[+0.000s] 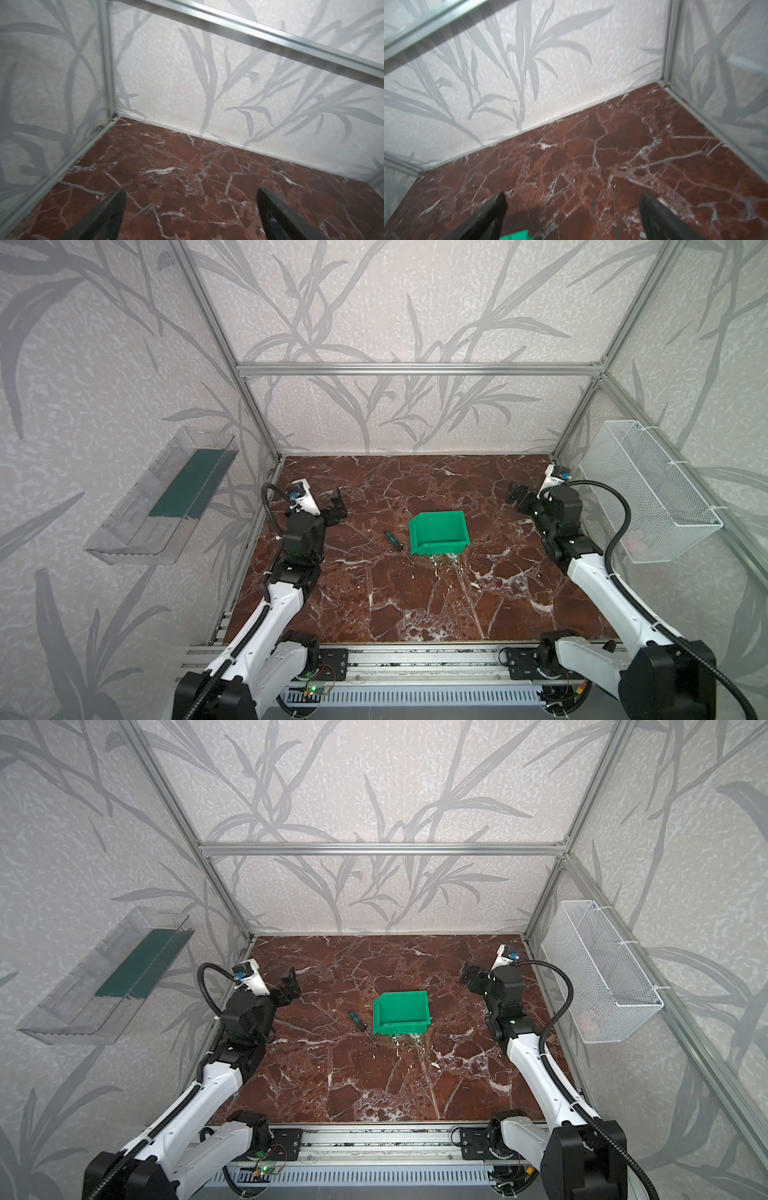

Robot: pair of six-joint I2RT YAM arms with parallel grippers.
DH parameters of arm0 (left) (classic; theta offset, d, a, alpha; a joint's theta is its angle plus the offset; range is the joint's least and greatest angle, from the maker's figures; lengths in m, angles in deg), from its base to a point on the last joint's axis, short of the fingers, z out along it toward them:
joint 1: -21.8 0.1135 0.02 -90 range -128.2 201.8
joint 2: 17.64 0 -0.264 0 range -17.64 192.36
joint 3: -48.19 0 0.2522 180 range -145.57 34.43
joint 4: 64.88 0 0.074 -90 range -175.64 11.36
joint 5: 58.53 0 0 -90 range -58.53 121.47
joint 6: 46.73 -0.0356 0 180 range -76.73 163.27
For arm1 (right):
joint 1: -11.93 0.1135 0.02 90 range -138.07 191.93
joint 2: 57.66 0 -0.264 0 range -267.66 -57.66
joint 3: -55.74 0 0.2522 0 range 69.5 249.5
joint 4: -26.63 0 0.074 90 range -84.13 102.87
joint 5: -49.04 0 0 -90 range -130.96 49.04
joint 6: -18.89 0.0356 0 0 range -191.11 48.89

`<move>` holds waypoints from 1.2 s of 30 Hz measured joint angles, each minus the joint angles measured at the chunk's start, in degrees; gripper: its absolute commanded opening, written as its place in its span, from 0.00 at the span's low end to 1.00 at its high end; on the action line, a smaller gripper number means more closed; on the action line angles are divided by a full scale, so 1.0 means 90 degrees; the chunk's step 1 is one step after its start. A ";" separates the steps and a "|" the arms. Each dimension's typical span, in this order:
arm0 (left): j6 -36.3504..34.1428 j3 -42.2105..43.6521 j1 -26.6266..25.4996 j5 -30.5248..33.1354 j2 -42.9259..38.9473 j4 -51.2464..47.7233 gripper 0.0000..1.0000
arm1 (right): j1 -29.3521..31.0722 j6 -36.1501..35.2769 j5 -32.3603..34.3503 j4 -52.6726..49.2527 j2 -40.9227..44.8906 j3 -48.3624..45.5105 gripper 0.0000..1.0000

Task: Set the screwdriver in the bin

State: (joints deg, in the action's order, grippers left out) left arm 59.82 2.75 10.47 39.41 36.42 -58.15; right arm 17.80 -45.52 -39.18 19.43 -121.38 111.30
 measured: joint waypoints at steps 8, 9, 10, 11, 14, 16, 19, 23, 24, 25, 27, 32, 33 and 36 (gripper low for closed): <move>-0.0199 -0.0716 -0.1824 -0.0442 0.0869 -0.1583 0.99 | 0.1654 0.0845 0.0420 -0.2669 -0.0274 0.0437 0.99; -0.0202 -0.0750 -0.1926 -0.0449 0.0964 -0.1661 0.99 | 0.1848 0.1005 0.0510 -0.2895 -0.0257 0.0508 0.99; -0.0189 -0.0770 -0.1999 -0.0508 0.1086 -0.1715 0.99 | 0.2021 0.1224 0.0602 -0.3104 -0.0223 0.0542 0.99; -0.0143 -0.0772 -0.2025 -0.0556 0.1185 -0.1780 0.99 | 0.2178 0.1416 0.0680 -0.3298 -0.0185 0.0542 0.99; 0.0151 -0.0772 -0.2028 -0.0663 0.1362 -0.1921 0.99 | 0.2623 0.1960 0.0804 -0.3623 -0.0080 0.0459 0.99; 0.0595 -0.0775 -0.2018 -0.0544 0.1375 -0.2047 0.99 | 0.2919 0.2273 0.0804 -0.3730 -0.0085 0.0442 0.99; 0.1195 -0.0763 -0.1834 -0.0573 0.1362 -0.2232 0.99 | 0.3191 0.2698 0.0733 -0.3762 -0.0243 0.0444 0.99; 0.1603 -0.0760 -0.1644 -0.0787 0.1377 -0.2331 0.99 | 0.3368 0.3356 0.0629 -0.3742 -0.0651 0.0452 0.99; 0.1656 -0.0770 -0.1644 -0.0835 0.1401 -0.2397 0.99 | 0.3434 0.3512 0.0622 -0.3740 -0.0741 0.0459 0.98; 0.1705 -0.0792 -0.1644 -0.0903 0.1450 -0.2499 0.99 | 0.3529 0.3670 0.0580 -0.3733 -0.0848 0.0481 0.96; 0.1768 -0.0818 -0.1644 -0.1049 0.1571 -0.2606 0.99 | 0.3701 0.4000 0.0515 -0.3704 -0.1015 0.0529 0.95; 0.1868 -0.0818 -0.1644 -0.1343 0.1761 -0.2633 0.99 | 0.4022 0.4750 0.0391 -0.3424 -0.1474 0.0699 0.92; 0.1880 -0.0818 -0.1644 -0.1375 0.1800 -0.2630 0.99 | 0.4046 0.4826 0.0352 -0.3330 -0.1608 0.0746 0.92; 0.1899 -0.0818 -0.1644 -0.1506 0.1943 -0.2628 0.99 | 0.4073 0.5061 0.0294 -0.3140 -0.2086 0.0959 0.92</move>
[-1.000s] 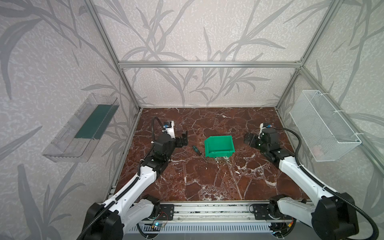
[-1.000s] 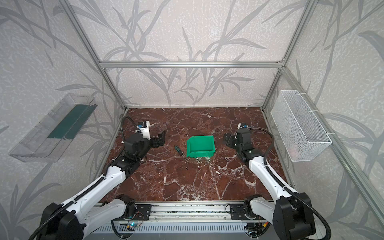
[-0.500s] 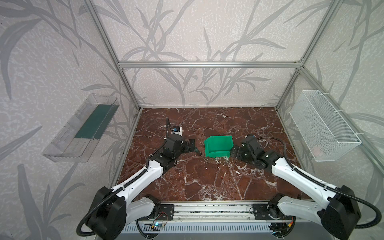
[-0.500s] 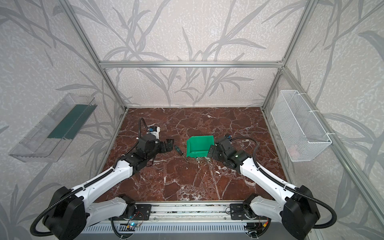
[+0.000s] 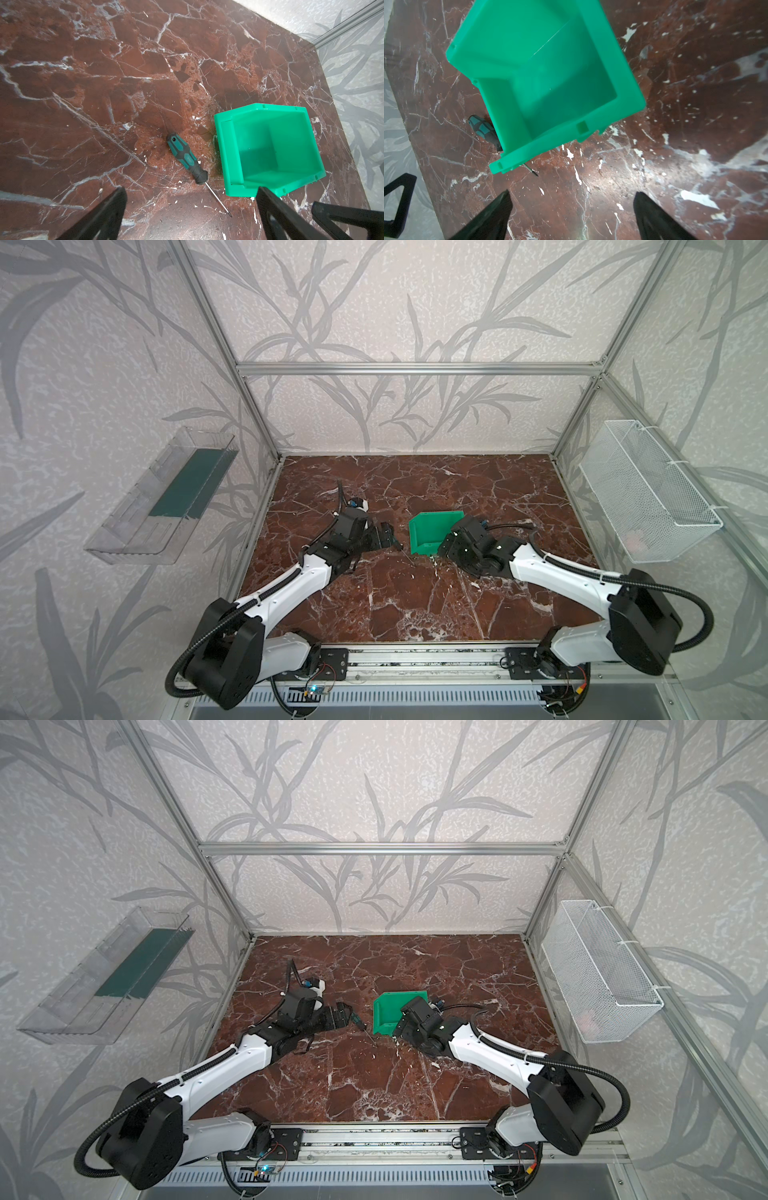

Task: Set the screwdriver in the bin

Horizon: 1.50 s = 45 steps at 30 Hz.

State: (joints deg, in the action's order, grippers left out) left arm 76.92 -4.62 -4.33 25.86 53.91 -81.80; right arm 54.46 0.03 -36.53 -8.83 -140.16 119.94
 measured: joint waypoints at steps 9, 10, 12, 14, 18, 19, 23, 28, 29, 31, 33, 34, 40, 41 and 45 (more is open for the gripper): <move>0.0000 -0.0027 0.0005 -0.0202 0.0121 -0.0027 0.99 | -0.0690 -0.0253 -0.0561 0.0534 -0.1287 0.0969 0.90; 0.0000 -0.0027 0.0007 -0.0221 0.0121 -0.0024 0.99 | -0.0845 -0.0364 -0.0697 0.0551 -0.1467 0.1175 0.90; 0.0000 -0.0027 0.0010 -0.0231 0.0121 -0.0027 0.99 | -0.1076 -0.0580 -0.0923 0.0549 -0.1868 0.1666 0.90; 0.0000 -0.0029 0.0032 -0.0248 0.0134 -0.0027 0.99 | -0.1277 -0.0886 -0.1107 0.0488 -0.2331 0.2278 0.91; 0.0000 -0.0114 0.0068 -0.0330 0.0243 -0.0070 0.99 | -0.1547 -0.1576 -0.1498 0.0345 -0.3334 0.3611 0.91; 0.0002 -0.0138 0.0080 -0.0372 0.0257 -0.0080 0.99 | -0.1615 -0.1744 -0.1630 0.0316 -0.3585 0.3949 0.91; 0.0010 -0.0170 0.0090 -0.0491 0.0262 -0.0104 0.99 | -0.1787 -0.2208 -0.2169 0.0282 -0.4146 0.4775 0.92; 0.0053 -0.0170 0.0129 -0.0605 0.0121 -0.0284 0.99 | -0.1826 -0.2987 -0.2387 -0.0022 -0.4000 0.4976 0.95; 0.0073 -0.0170 0.0151 -0.0639 0.0085 -0.0313 0.99 | -0.1807 -0.3172 -0.2382 -0.0080 -0.3883 0.4908 0.95; 0.0165 -0.0187 0.0243 -0.0845 0.0017 -0.0355 0.99 | -0.1710 -0.3653 -0.2344 -0.0185 -0.3446 0.4602 0.95; 0.0342 -0.0211 0.0449 -0.1188 -0.0002 -0.0357 0.99 | -0.1537 -0.4160 -0.2285 -0.0231 -0.2873 0.4138 0.95; 0.0464 -0.0209 0.0619 -0.1375 -0.0007 -0.0345 0.99 | -0.1416 -0.4425 -0.2254 -0.0245 -0.2562 0.3891 0.95; 0.1088 -0.0117 0.1479 -0.2259 -0.0058 -0.0206 0.99 | -0.0408 -0.5739 -0.1775 -0.0136 -0.1632 0.2844 0.93; 0.1149 -0.0107 0.1528 -0.2373 -0.0087 -0.0194 0.99 | -0.0219 -0.5909 -0.1676 -0.0085 -0.1647 0.2686 0.92; 0.1496 0.0141 0.1736 -0.2793 -0.0274 0.0051 0.99 | 0.0440 -0.6261 -0.1331 0.0124 -0.1853 0.2076 0.75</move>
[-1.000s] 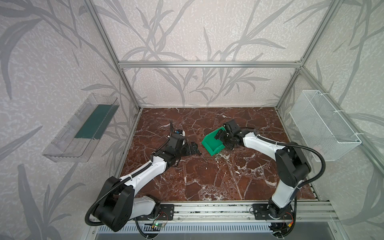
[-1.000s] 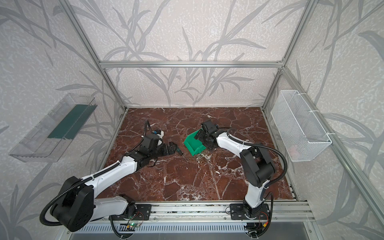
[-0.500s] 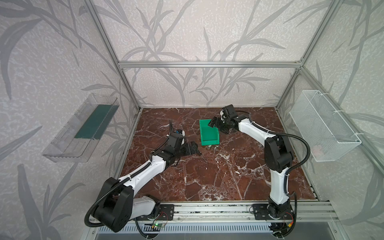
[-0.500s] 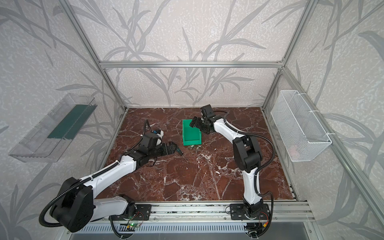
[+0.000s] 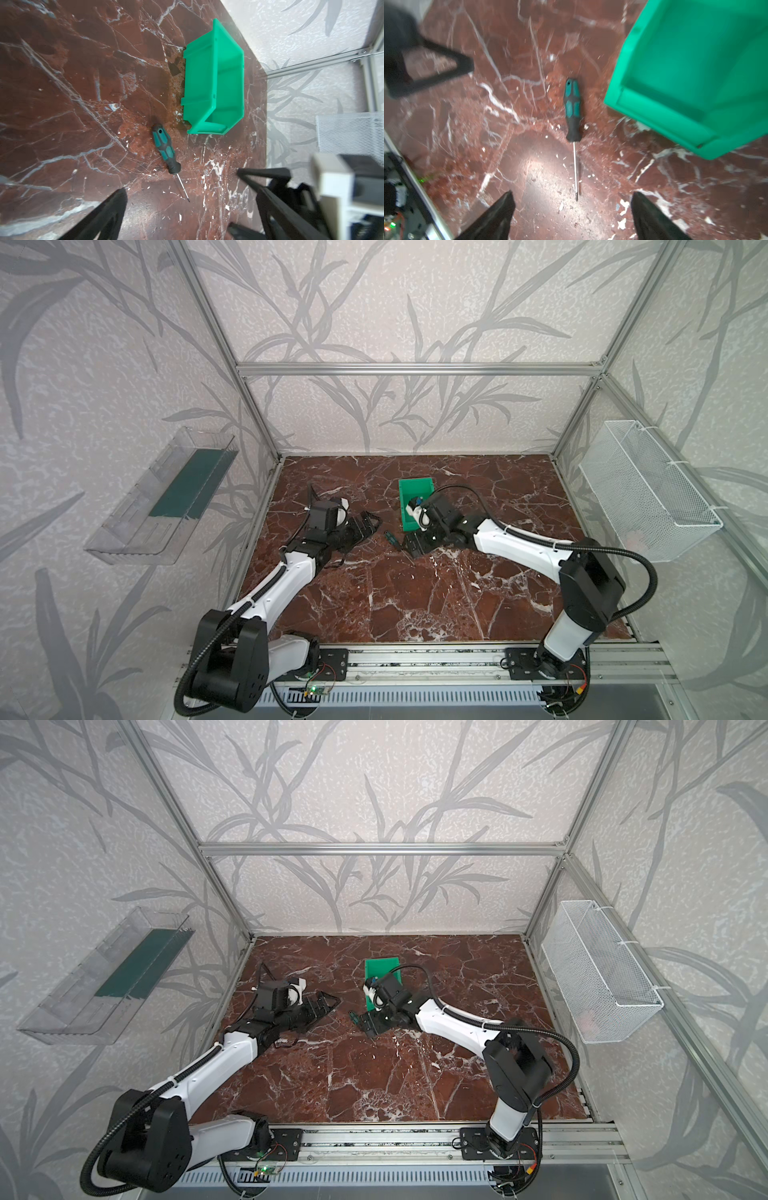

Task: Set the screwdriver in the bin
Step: 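Lower the right gripper onto the screwdriver shaft and close it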

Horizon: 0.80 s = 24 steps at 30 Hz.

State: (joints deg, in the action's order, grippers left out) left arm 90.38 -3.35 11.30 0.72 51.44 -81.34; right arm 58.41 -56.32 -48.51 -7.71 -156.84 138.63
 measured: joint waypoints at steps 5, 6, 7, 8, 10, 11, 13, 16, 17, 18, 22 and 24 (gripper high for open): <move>0.0282 0.0481 0.0192 -0.0301 -0.0061 0.0151 0.99 | 0.0272 -0.0041 0.0172 0.0226 -0.0481 -0.0231 0.64; 0.0323 0.0554 0.0214 -0.0325 -0.0061 0.0158 0.99 | 0.0277 -0.0039 0.0199 0.0277 -0.0556 -0.0231 0.64; 0.0364 0.0631 0.0233 -0.0350 -0.0061 0.0165 0.99 | 0.0304 -0.0032 0.0221 0.0313 -0.0629 -0.0231 0.63; 0.0415 0.0697 0.0245 -0.0379 -0.0061 0.0185 0.99 | 0.0308 -0.0027 0.0284 0.0345 -0.0707 -0.0221 0.62; 0.0488 0.0799 0.0260 -0.0391 -0.0066 0.0245 0.99 | 0.0352 -0.0017 0.0379 0.0374 -0.0850 -0.0175 0.57; 0.0515 0.0840 0.0262 -0.0396 -0.0073 0.0272 0.99 | 0.0391 -0.0005 0.0437 0.0381 -0.0930 -0.0141 0.54; 0.0573 0.0882 0.0265 -0.0406 -0.0078 0.0321 0.99 | 0.0464 0.0000 0.0537 0.0376 -0.1066 -0.0075 0.50; 0.0622 0.0889 0.0267 -0.0423 -0.0083 0.0401 0.99 | 0.0510 0.0007 0.0636 0.0389 -0.1205 -0.0019 0.42; 0.0624 0.0889 0.0270 -0.0430 -0.0083 0.0425 0.99 | 0.0527 0.0012 0.0673 0.0389 -0.1248 -0.0002 0.38; 0.0627 0.0889 0.0270 -0.0435 -0.0083 0.0440 0.99 | 0.0534 0.0010 0.0685 0.0384 -0.1294 0.0019 0.35; 0.0627 0.0889 0.0274 -0.0478 -0.0080 0.0493 0.99 | 0.0539 0.0007 0.0799 0.0398 -0.1409 0.0102 0.21; 0.0627 0.0889 0.0277 -0.0481 -0.0080 0.0500 0.99 | 0.0539 -0.0005 0.0850 0.0386 -0.1421 0.0124 0.15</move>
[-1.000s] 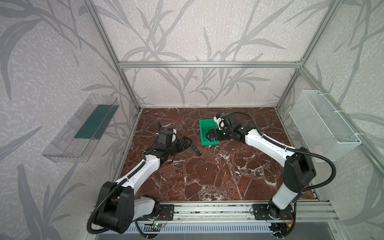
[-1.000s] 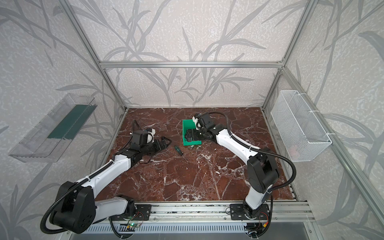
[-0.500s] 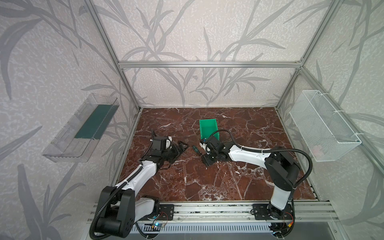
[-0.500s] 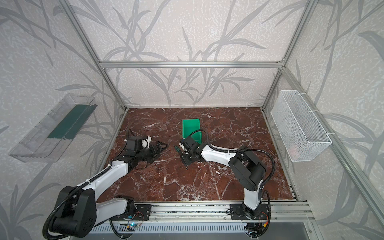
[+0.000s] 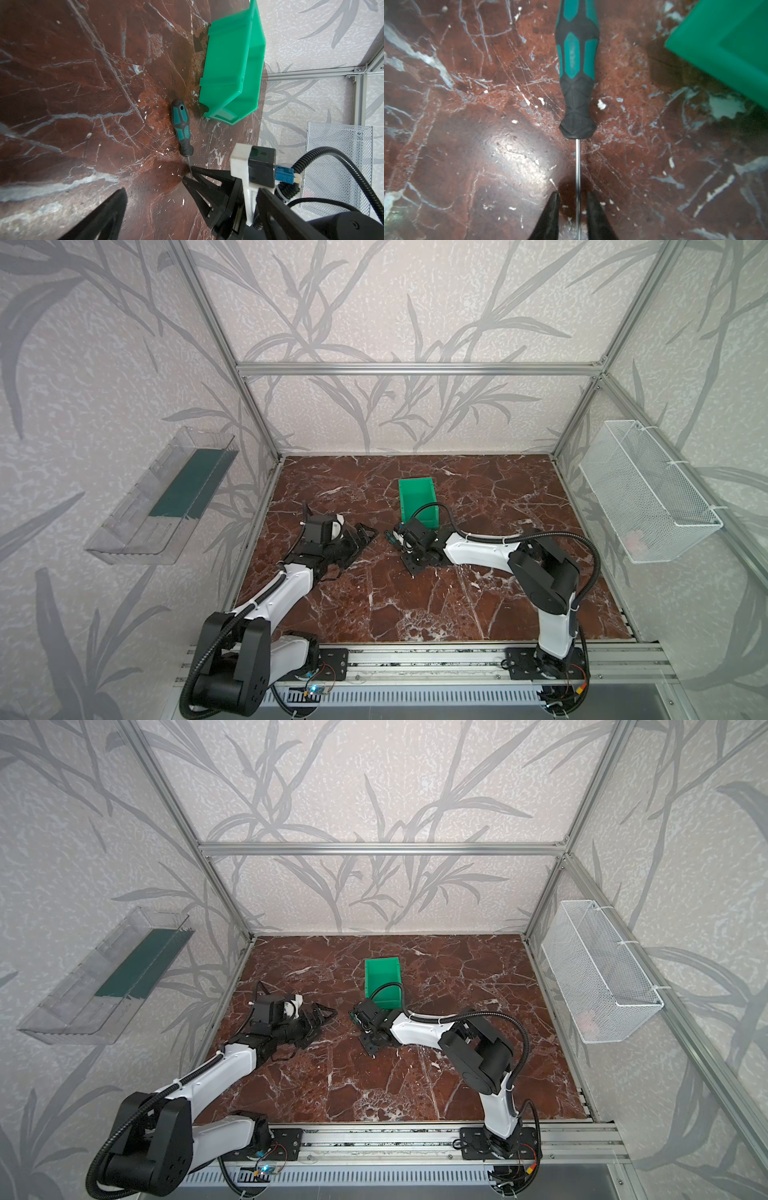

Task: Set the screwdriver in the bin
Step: 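Lower the right gripper onto the screwdriver shaft and close it, then lift the screwdriver with the right gripper and carry it over the bin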

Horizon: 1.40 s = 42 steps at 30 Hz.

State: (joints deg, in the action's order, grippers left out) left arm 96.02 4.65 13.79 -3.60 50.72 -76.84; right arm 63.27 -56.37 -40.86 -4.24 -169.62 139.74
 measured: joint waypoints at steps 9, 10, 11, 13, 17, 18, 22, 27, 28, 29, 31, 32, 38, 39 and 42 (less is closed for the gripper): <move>-0.0002 0.0000 0.0000 0.0002 -0.0005 -0.0007 0.99 | 0.0000 -0.0151 0.0304 -0.0073 0.0002 0.0007 0.00; -0.0002 0.0000 0.0000 0.0002 -0.0005 -0.0007 0.99 | 0.0002 -0.0185 0.0330 -0.0112 0.0015 0.0010 0.00; -0.0002 0.0000 0.0000 0.0002 -0.0015 -0.0015 0.99 | 0.0005 -0.0226 0.0350 -0.0153 0.0032 0.0010 0.00; -0.0002 -0.0002 0.0002 0.0002 -0.0058 -0.0063 0.99 | 0.0005 -0.0316 0.0432 -0.0262 0.0085 0.0010 0.00; -0.0005 -0.0024 0.0000 0.0000 -0.0311 -0.0151 0.99 | 0.0005 -0.0512 0.0610 -0.0539 0.0423 0.0010 0.00; -0.0010 -0.0044 0.0000 0.0002 -0.0415 -0.0177 0.99 | 0.0005 -0.0590 0.0639 -0.0595 0.0573 0.0010 0.00; -0.0053 -0.0243 -0.0027 0.0010 -0.0811 -0.0245 0.99 | -0.0010 -0.0901 0.0782 -0.0758 0.1207 0.0056 0.00; -0.0170 -0.0457 -0.0204 0.0090 -0.1144 -0.0238 0.99 | -0.0236 -0.1275 0.0845 -0.0964 0.1783 0.0187 0.00; -0.0197 -0.0512 -0.0289 0.0121 -0.1166 -0.0238 0.99 | -0.0345 -0.1331 0.0843 -0.1005 0.1848 0.0228 0.00; -0.0228 -0.0578 -0.0406 0.0165 -0.1171 -0.0233 0.99 | -0.0491 -0.1426 0.0838 -0.1035 0.1904 0.0284 0.00; -0.0330 -0.0714 -0.0665 0.0279 -0.1151 -0.0219 0.99 | -0.0811 -0.1535 0.0833 -0.1132 0.1928 0.0461 0.00; -0.0379 -0.0787 -0.0816 0.0335 -0.1127 -0.0194 0.99 | -0.0981 -0.1571 0.0831 -0.1190 0.1923 0.0576 0.00; -0.0508 -0.1105 -0.1430 0.0580 -0.0709 0.0165 0.99 | -0.1581 -0.1712 0.0891 -0.1486 0.1520 0.1717 0.00; -0.0508 -0.1124 -0.1440 0.0605 -0.0624 0.0199 0.99 | -0.1591 -0.1758 0.0879 -0.1496 0.1382 0.1909 0.00; -0.0503 -0.1137 -0.1440 0.0682 -0.0376 0.0248 0.99 | -0.1591 -0.1931 0.0826 -0.1622 0.0826 0.2475 0.00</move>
State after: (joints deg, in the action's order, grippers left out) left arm 91.49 -5.58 0.83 2.54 47.33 -74.61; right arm 48.95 -73.74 -33.43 -18.84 -162.19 162.01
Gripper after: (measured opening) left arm 0.989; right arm 0.048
